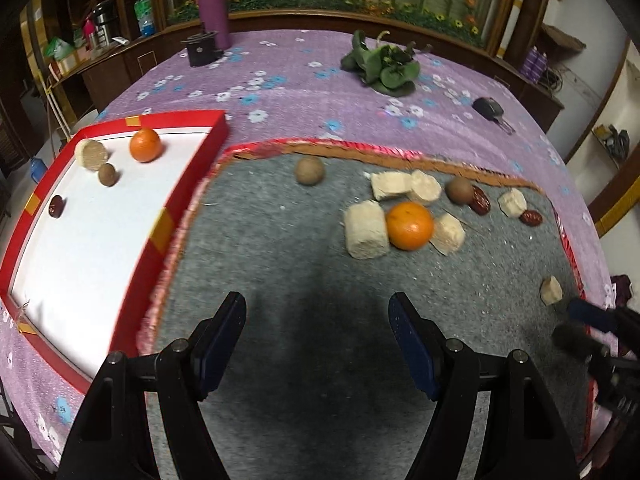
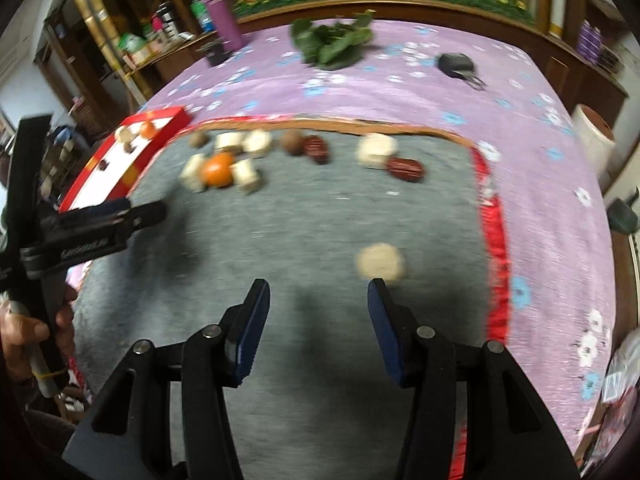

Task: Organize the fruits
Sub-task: 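Grasp a round white yam slice with the right tool while the left tool grasps a square white chunk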

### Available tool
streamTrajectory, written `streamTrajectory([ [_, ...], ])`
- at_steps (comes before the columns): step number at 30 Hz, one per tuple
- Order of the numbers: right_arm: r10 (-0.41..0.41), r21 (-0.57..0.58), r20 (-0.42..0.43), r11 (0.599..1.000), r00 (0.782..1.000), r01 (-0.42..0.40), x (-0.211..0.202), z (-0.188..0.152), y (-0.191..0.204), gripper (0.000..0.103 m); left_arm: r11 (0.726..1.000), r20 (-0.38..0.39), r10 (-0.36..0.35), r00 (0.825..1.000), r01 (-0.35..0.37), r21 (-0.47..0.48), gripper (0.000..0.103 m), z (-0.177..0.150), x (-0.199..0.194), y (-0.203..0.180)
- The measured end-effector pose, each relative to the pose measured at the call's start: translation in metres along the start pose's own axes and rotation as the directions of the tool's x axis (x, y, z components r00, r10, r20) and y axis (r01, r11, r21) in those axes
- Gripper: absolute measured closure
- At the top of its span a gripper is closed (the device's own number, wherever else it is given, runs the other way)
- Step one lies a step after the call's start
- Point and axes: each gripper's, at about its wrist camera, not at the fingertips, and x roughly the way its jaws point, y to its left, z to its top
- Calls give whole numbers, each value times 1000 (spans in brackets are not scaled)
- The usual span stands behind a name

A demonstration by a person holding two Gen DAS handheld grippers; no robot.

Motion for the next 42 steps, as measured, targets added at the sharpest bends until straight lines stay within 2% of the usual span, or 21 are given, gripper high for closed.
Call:
streamTrajectory([
  [8,-2,26,-10,1000,1000,2,16,0,-23,51,999,5,15,1000,-15,32,29,-1,4,-11],
  [15,-39,-36,29,999,999,40,29,12,-19,51,999,24,-18,1000,17,39,29,11,7,-16],
  [19,-73,-76,52,994,996,77,28,8,-19,70,998,40,-46,998,44,49,29,23,12,-20],
  [24,-43,-51,57,998,997,46,26,9,-26,70,995,51,-38,998,33,93,30,34,21,-24],
  [31,-28,-34,56,999,998,30,26,10,-28,70,986,0,-54,999,54,158,30,35,24,-20],
  [34,-24,-29,58,999,998,26,26,10,-28,70,980,16,-25,1000,22,198,31,32,23,-18],
  [36,-22,-27,58,999,998,24,26,10,-28,70,982,7,0,1000,-2,190,33,35,29,-14],
  [38,-23,-28,58,999,998,25,26,10,-29,70,987,-4,-36,999,36,159,33,40,32,-10],
  [42,-22,-28,52,999,998,24,26,11,-28,70,983,4,-28,1000,27,184,33,50,37,-21],
])
